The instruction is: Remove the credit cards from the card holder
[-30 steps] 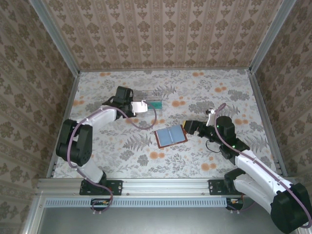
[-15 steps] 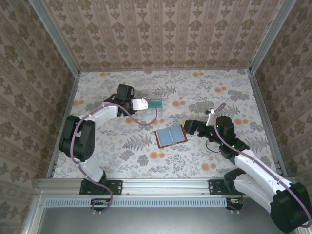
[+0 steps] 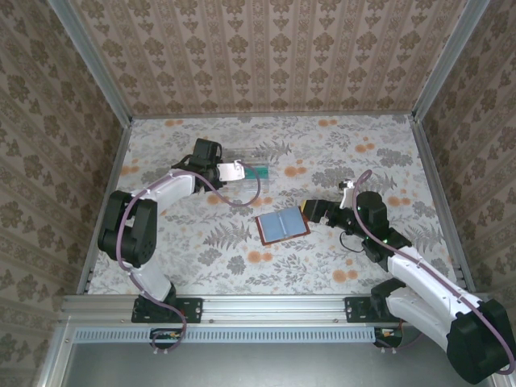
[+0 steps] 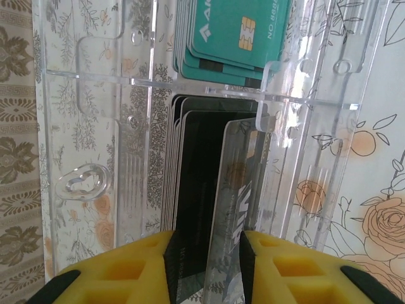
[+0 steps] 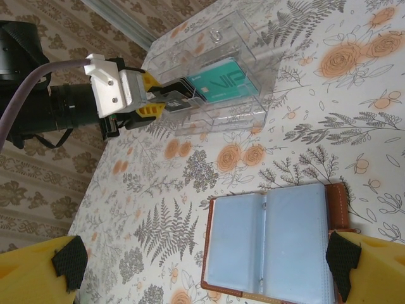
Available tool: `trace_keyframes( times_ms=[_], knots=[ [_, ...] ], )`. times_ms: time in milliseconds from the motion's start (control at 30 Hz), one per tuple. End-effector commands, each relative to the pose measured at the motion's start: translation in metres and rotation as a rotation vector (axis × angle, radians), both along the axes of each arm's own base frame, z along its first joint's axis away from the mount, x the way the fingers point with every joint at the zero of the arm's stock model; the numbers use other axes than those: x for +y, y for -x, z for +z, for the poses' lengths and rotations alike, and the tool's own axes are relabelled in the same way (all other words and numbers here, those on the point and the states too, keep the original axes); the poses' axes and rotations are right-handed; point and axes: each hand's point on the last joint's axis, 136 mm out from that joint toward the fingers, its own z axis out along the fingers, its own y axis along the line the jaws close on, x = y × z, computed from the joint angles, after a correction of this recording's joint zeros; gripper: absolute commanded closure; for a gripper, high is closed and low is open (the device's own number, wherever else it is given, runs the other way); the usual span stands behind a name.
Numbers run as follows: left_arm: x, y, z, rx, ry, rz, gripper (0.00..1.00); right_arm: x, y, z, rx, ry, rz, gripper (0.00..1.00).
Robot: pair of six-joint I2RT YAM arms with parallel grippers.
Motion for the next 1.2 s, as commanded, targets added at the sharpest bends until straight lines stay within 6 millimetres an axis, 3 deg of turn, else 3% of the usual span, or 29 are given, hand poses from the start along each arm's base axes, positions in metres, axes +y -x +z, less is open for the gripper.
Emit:
trace_keyframes(
  times_ms=[0,333,633,933,1167],
  knots=[
    [0.003,-0.012,0.020,-0.048,0.037,0.044,0.65,0.004,0.001,0.004,-0.019,-0.020,0.017,0.00],
    [0.003,-0.021,0.024,-0.083,0.048,0.074,0.57,0.006,0.000,0.002,-0.010,-0.022,0.025,0.00],
    [0.004,-0.034,0.020,-0.088,0.035,0.110,0.56,0.007,0.000,0.001,-0.006,-0.022,0.030,0.00],
    [0.004,-0.027,0.017,-0.068,0.040,0.102,0.56,0.007,0.000,0.002,-0.008,-0.022,0.032,0.00],
    [0.000,-0.018,0.042,-0.082,0.125,0.112,0.54,0.006,0.000,0.002,-0.009,-0.021,0.029,0.00]
  ],
)
